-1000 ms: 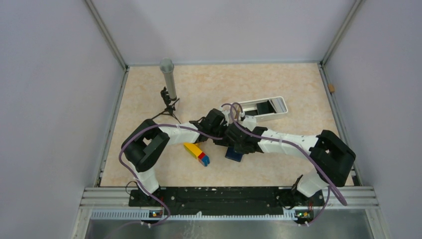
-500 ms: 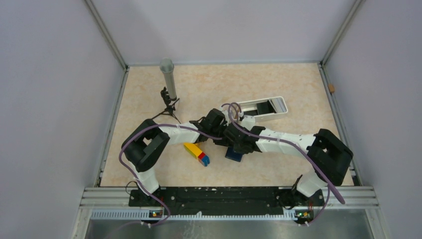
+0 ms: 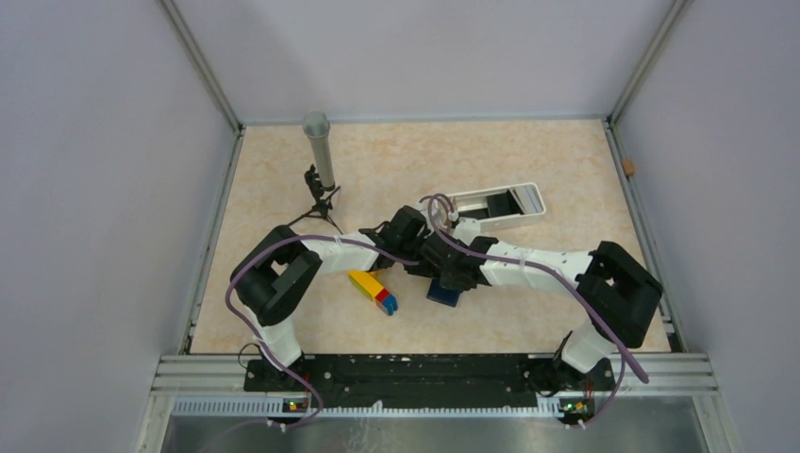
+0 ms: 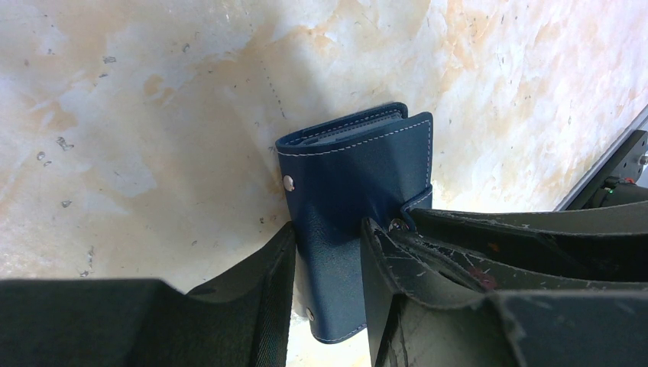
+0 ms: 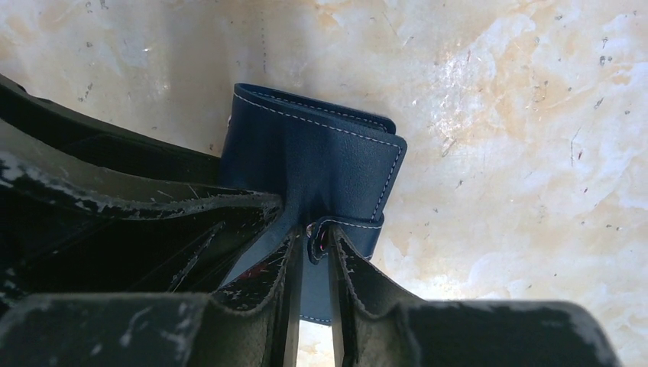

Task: Put the credit cards into the card holder
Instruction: Close the card holder at the center of the board.

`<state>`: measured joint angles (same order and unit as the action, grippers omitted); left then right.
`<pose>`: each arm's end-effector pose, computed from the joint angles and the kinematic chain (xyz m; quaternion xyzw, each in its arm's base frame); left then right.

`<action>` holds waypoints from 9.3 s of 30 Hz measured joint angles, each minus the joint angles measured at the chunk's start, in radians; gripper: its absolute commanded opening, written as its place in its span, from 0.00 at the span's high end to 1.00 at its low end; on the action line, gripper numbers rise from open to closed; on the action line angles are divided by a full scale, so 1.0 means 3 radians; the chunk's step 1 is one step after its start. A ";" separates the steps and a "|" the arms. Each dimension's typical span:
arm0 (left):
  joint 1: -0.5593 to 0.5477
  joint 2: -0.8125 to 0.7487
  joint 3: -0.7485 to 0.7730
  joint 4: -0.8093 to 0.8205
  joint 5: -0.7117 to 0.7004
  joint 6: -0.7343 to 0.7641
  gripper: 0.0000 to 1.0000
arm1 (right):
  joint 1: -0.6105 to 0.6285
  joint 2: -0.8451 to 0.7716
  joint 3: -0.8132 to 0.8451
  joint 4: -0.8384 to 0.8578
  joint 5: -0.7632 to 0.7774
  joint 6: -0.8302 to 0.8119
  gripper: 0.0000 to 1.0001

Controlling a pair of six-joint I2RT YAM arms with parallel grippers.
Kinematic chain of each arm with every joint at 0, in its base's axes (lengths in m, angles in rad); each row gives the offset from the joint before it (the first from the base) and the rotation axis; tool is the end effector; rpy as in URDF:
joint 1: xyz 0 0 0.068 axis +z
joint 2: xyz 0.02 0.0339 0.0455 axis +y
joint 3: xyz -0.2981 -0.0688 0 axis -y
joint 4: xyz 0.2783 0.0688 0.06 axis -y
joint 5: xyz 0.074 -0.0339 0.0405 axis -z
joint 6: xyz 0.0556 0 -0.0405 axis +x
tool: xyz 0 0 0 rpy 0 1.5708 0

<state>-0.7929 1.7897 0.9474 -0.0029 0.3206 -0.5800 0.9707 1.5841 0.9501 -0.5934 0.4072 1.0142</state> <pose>0.2675 -0.2965 0.1419 0.1544 0.9117 -0.3375 0.1764 0.2022 0.2565 0.1773 0.0555 0.9640 0.0312 0.2583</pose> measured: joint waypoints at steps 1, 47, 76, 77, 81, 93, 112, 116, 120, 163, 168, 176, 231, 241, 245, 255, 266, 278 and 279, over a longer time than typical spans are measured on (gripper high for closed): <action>0.0000 0.0000 0.0000 0.0001 0.0000 -0.0001 0.62 | 0.0006 0.0010 0.0009 -0.0009 0.0010 0.0000 0.82; 0.0000 0.0004 0.0004 -0.0010 -0.0011 -0.0051 0.62 | 0.0326 0.0329 0.0376 -0.0454 0.0450 -0.0006 0.92; 0.0043 0.0028 0.0015 0.0003 0.0100 -0.0064 0.56 | 0.0399 0.0418 0.0546 -0.0738 0.0702 -0.0126 0.59; 0.0041 0.0027 0.0015 0.0009 0.0104 -0.0052 0.56 | 0.0402 0.0360 0.0511 -0.0701 0.0685 -0.0148 0.57; 0.0029 0.0024 0.0015 0.0034 0.0126 -0.0014 0.52 | 0.0406 0.0004 0.0280 -0.0562 0.0596 -0.0237 0.54; -0.0017 -0.0144 -0.0031 -0.0071 -0.0189 0.0150 0.42 | 0.0018 -0.1236 -0.0748 0.0086 0.0094 -0.0501 0.45; -0.0145 -0.0106 0.0154 -0.0214 -0.0272 0.0107 0.13 | -0.1256 -0.1755 -0.1860 0.1503 -0.1483 -0.1017 0.45; -0.0182 -0.0095 0.0159 -0.0214 -0.0252 0.0117 0.13 | -0.1259 -0.1727 -0.1939 0.1668 -0.1569 -0.0988 0.45; -0.0212 -0.0047 0.0259 -0.0336 -0.0337 0.0153 0.15 | -0.1260 -0.1673 -0.1946 0.1757 -0.1611 -0.0959 0.45; -0.0305 0.0058 0.0450 -0.0607 -0.0688 0.0296 0.30 | -0.1261 -0.1326 -0.2275 0.2725 -0.1925 -0.0338 0.71; -0.0305 0.0056 0.0431 -0.0579 -0.0674 0.0292 0.30 | -0.1261 -0.1287 -0.2298 0.2827 -0.1977 -0.0286 0.73; -0.0303 0.0034 0.0326 -0.0359 -0.0510 0.0245 0.30 | -0.1261 -0.1198 -0.2302 0.2951 -0.2022 -0.0225 0.75; -0.0239 -0.0112 -0.0122 0.0276 -0.0301 0.0294 0.43 | -0.1251 -0.1110 -0.2257 0.2960 -0.2031 -0.0136 0.76; -0.0239 -0.0186 -0.0253 0.0398 -0.0248 0.0359 0.47 | -0.1241 -0.1082 -0.2224 0.2935 -0.2029 -0.0137 0.76; -0.0239 -0.0186 -0.0259 0.0412 -0.0249 0.0357 0.49 | -0.1236 -0.1081 -0.2224 0.2935 -0.2026 -0.0137 0.76; -0.0239 -0.0200 -0.0268 0.0421 -0.0275 0.0351 0.54 | -0.1228 -0.1081 -0.2218 0.2923 -0.2022 -0.0136 0.76; -0.0240 -0.0202 -0.0299 0.0439 -0.0346 0.0345 0.43 | -0.1176 -0.1081 -0.2174 0.2855 -0.1967 -0.0149 0.76; -0.0290 -0.0295 -0.0385 0.0451 -0.0352 0.0332 0.43 | -0.1031 -0.1038 -0.2068 0.2742 -0.1801 -0.0154 0.76; -0.0290 -0.0300 -0.0394 0.0458 -0.0359 0.0331 0.44 | -0.1026 -0.1038 -0.2068 0.2740 -0.1797 -0.0154 0.76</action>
<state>-0.8799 1.6997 0.8291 0.1345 0.2131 -0.4808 0.6628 1.2728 0.3298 0.2287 -0.1318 0.9680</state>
